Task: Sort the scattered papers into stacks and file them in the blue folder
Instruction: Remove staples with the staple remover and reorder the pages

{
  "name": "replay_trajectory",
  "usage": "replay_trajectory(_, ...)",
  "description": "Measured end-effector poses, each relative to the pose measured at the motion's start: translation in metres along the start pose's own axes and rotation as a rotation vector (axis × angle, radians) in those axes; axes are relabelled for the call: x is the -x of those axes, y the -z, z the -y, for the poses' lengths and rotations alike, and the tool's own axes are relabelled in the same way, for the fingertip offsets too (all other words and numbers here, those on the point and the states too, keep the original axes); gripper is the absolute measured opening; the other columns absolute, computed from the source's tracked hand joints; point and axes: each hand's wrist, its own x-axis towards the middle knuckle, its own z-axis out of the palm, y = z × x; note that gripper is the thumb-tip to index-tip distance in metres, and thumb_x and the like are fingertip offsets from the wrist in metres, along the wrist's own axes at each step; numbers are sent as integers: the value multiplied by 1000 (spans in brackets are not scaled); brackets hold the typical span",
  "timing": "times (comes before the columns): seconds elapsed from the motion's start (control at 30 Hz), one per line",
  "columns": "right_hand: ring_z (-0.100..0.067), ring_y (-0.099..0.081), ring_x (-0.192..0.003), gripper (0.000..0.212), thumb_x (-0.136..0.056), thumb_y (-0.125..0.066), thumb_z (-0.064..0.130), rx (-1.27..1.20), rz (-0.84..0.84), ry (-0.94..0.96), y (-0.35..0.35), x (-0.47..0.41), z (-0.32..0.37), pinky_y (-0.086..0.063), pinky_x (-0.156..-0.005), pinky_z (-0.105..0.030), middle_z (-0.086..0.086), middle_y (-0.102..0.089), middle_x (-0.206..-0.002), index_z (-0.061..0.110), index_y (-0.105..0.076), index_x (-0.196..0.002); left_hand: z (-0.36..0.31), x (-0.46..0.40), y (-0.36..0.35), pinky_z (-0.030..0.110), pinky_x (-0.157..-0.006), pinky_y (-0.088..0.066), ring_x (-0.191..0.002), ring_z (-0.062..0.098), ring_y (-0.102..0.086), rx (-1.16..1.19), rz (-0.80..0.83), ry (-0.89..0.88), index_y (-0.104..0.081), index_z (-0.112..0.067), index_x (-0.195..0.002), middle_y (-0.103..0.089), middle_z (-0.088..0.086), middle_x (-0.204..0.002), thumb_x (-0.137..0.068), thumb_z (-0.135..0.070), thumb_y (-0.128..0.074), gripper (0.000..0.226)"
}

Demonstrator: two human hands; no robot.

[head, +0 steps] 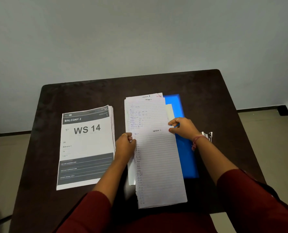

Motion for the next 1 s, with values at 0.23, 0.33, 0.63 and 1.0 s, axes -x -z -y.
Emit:
replay_trajectory(0.23,-16,-66,-92,20,-82,-73,13,58,-8,63,1,2,-3,-48,-90,-22,-6,-73,-101,10,-74,-102,8,0,2,4,-57,-41,-71,5,-56,59,28,20,-58,-3,-121,-58,-6,-79,-88,-5,-62,33)
replay_trajectory(0.33,-20,-65,-102,21,-86,-69,15,107,-34,101,-3,7,-7,-43,-93,-21,-6,-72,-107,10,-73,-106,8,2,1,4,-58,-41,-73,5,-57,59,41,13,-58,-4,-121,-58,-7,-81,-89,-7,-64,33)
replay_trajectory(0.63,-8,-62,-102,12,-79,-77,18,74,-149,230,-8,28,-13,-42,-90,-15,-2,-69,-114,19,-77,-90,9,4,3,15,-87,-45,-95,13,-57,-60,33,-113,-52,-6,-133,-54,9,-122,-87,-10,-67,49)
replay_trajectory(1.0,-14,-65,-106,16,-83,-70,28,-595,455,82,36,71,-4,-51,-87,-23,0,-71,-111,18,-76,-94,10,32,16,25,-81,-23,-102,16,-66,-520,-125,-765,-74,-36,-87,-70,-18,-88,-76,-25,-64,18)
